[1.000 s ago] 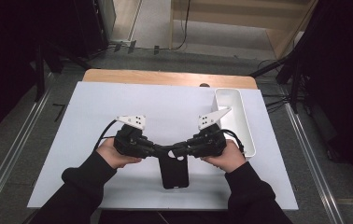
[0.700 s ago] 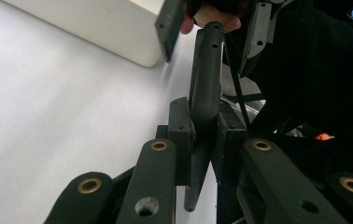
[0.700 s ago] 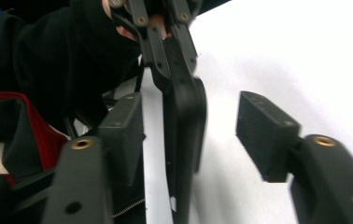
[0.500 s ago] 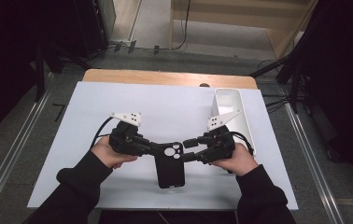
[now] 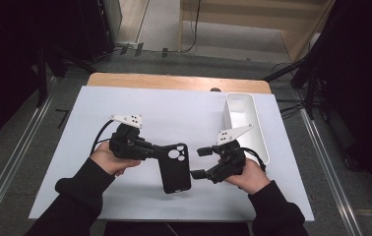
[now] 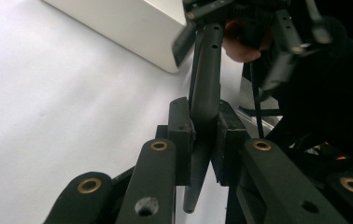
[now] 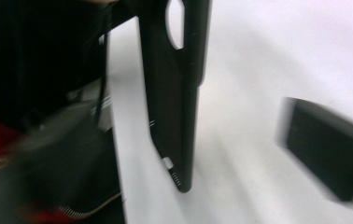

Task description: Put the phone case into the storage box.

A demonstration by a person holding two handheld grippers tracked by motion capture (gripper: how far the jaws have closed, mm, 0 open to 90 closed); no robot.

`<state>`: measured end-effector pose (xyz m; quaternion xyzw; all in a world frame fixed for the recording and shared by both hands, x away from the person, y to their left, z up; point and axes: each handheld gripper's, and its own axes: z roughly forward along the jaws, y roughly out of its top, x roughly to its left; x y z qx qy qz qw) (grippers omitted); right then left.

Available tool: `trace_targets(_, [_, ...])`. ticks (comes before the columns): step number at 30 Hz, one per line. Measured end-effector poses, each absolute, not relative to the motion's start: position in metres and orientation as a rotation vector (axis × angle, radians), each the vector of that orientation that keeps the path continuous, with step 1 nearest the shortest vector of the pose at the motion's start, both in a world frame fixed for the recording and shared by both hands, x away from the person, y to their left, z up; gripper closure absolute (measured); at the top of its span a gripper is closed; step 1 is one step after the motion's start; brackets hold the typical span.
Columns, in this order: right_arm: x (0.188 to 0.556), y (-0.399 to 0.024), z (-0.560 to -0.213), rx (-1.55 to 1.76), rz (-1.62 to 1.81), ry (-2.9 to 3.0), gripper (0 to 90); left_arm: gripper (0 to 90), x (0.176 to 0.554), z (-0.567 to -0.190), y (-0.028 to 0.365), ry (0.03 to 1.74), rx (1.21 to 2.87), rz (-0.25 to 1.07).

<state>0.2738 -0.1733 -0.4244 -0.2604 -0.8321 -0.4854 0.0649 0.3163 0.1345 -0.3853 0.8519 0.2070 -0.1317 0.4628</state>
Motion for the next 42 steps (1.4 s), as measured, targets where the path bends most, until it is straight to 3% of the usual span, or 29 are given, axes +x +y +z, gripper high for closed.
trace_targets(16, [0.265, -0.162, -0.432, -0.980, -1.526, -2.457, 5.7, 79.8, 0.316, -0.377, 0.141, 0.609, 2.063, -0.223])
trace_targets(21, [0.264, -0.159, -0.435, -1.033, -1.573, -2.497, 5.6, 79.8, 0.317, -0.374, 0.139, 0.715, 2.058, -0.173])
trace_targets(24, [0.264, -0.156, -0.438, -1.080, -1.546, -2.528, 0.0, 79.8, 0.316, -0.373, 0.138, 0.759, 2.049, -0.139])
trace_targets(42, [0.260, -0.130, -0.437, -1.257, -1.689, -2.539, 0.0, 79.9, 0.308, -0.364, 0.128, 0.950, 1.966, 0.025])
